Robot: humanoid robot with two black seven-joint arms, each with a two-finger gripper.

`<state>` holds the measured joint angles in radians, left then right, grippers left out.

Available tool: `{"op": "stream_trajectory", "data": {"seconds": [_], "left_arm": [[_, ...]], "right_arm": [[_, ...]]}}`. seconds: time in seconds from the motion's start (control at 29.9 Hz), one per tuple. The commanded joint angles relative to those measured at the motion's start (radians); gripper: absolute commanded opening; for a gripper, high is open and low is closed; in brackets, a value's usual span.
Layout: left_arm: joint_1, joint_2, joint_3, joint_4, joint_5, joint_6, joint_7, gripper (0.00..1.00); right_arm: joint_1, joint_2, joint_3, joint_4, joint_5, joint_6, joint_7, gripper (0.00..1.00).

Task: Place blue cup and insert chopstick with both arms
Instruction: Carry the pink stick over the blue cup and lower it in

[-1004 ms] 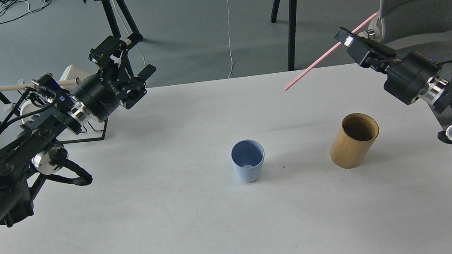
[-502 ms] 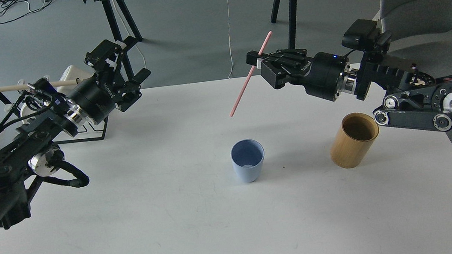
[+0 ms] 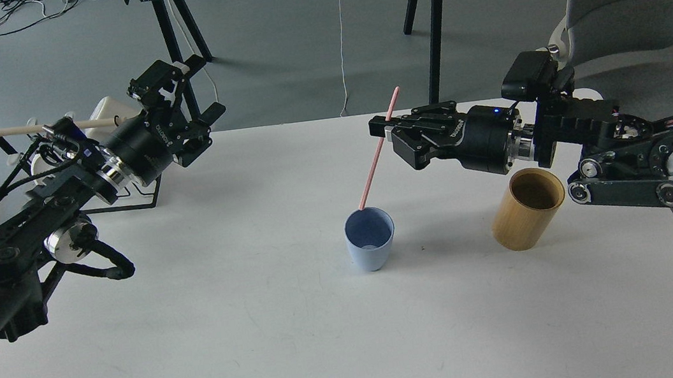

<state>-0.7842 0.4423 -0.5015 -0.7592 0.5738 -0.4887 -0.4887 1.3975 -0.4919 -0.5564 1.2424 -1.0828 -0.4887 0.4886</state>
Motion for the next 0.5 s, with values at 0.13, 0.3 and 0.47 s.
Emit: {"op": "stream_trajectory", "data": {"seconds": [0.13, 0.3, 0.47], "left_arm": [[0.003, -0.002, 0.0, 0.0, 0.0, 0.0, 0.0, 0.94], [0.003, -0.002, 0.0, 0.0, 0.0, 0.0, 0.0, 0.94], [0.005, -0.002, 0.0, 0.0, 0.0, 0.0, 0.0, 0.94]], "right_arm": [[-0.026, 0.068, -0.025, -0.014, 0.007, 0.0, 0.0, 0.08], [-0.028, 0.113, -0.027, -0.05, 0.014, 0.0, 0.0, 0.08], [-0.04, 0.141, -0.028, -0.089, 0.014, 0.0, 0.0, 0.13]]}}
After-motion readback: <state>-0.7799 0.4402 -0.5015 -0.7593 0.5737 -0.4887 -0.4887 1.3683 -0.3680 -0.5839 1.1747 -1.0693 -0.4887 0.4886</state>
